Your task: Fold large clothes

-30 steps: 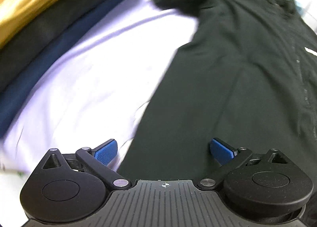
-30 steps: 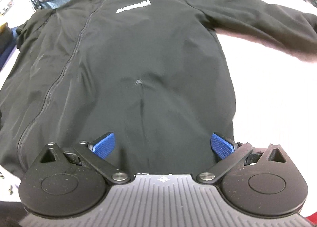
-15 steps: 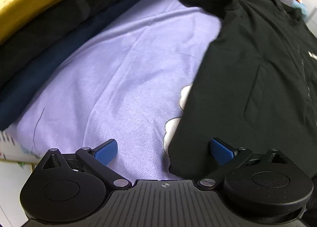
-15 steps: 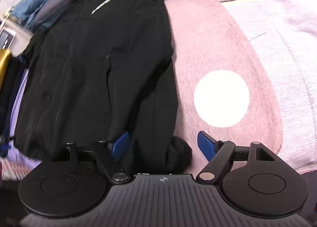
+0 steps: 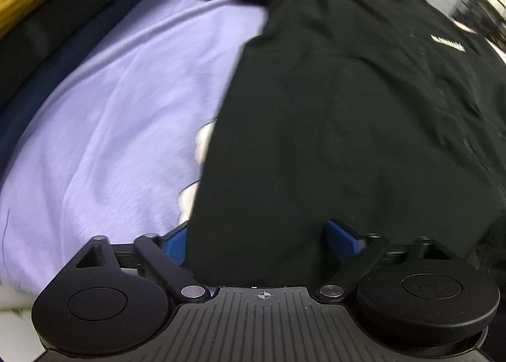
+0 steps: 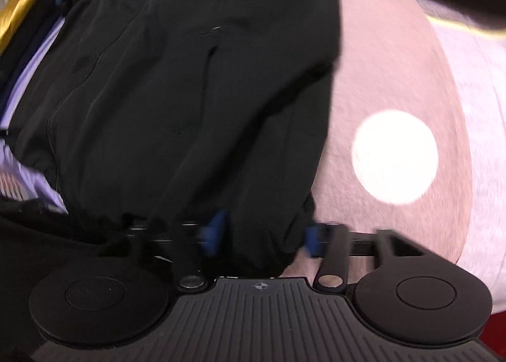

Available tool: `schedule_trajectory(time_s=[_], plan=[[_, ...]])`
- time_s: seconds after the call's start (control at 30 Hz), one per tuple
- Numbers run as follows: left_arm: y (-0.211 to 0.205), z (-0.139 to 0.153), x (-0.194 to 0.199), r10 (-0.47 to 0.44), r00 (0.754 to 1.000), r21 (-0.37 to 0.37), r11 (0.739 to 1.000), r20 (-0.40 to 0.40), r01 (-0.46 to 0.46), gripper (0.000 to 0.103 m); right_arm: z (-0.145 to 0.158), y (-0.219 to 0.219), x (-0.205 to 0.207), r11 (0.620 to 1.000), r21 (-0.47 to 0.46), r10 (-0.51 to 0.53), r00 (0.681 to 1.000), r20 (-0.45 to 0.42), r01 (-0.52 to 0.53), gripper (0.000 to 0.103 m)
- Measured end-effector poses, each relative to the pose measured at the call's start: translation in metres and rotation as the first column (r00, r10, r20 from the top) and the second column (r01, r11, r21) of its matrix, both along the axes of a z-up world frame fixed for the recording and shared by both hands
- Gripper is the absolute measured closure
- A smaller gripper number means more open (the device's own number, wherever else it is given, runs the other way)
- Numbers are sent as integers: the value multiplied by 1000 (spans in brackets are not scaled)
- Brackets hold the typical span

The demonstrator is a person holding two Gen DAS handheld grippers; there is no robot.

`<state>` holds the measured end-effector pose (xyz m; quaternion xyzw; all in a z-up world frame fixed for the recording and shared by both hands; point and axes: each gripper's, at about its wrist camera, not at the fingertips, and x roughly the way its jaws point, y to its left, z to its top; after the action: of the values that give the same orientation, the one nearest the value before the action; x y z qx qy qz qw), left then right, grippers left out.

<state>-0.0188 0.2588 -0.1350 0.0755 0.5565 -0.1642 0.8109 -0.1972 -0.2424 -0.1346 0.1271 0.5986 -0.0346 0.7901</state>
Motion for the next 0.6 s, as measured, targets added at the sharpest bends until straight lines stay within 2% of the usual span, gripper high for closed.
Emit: schedule_trajectory(time_s=[0.03, 0.13, 0.17, 0.2, 0.23, 0.3, 0.4, 0.47, 0.5, 0.53, 0.57, 0.6], plan=[[-5, 2, -2, -14, 1000, 12, 1000, 7, 14, 0, 2, 2, 2, 1000, 2, 2, 1000, -2, -2, 78], [-13, 13, -3, -16, 1000, 11, 1000, -6, 16, 0, 12, 0, 3, 997, 70, -36, 999, -1, 36, 91], [-14, 19, -2, -12, 1000, 3, 1000, -14, 12, 15, 15, -3, 3, 991, 118, -60, 998, 2, 59, 93], [-15, 27, 0, -12, 1000, -13, 1000, -22, 11, 36, 21, -6, 3, 981, 175, -87, 996, 10, 84, 94], [-14, 36, 3, -5, 1000, -26, 1000, -28, 4, 41, 28, -11, 2, 964, 240, -120, 992, 22, 112, 95], [-10, 61, 10, 21, 999, -75, 997, -26, -23, 46, 46, -25, 0, 896, 409, -209, 977, 43, 174, 95], [1, 108, 23, 98, 995, -179, 979, -6, -97, 49, 87, -50, -8, 731, 647, -371, 922, 109, 217, 96], [14, 134, 36, 181, 983, -234, 958, 33, -168, 55, 110, -68, -12, 644, 736, -455, 877, 152, 207, 96], [22, 140, 45, 235, 971, -250, 943, 43, -218, 55, 118, -77, -14, 618, 758, -494, 853, 169, 207, 96], [28, 141, 53, 272, 961, -234, 938, 39, -256, 55, 120, -86, -16, 605, 765, -525, 833, 177, 219, 96], [28, 136, 60, 265, 963, -176, 951, 43, -254, 55, 120, -93, -16, 622, 744, -538, 823, 179, 245, 95], [24, 130, 63, 233, 970, -99, 969, 61, -227, 43, 117, -97, -14, 675, 683, -523, 834, 176, 279, 95]])
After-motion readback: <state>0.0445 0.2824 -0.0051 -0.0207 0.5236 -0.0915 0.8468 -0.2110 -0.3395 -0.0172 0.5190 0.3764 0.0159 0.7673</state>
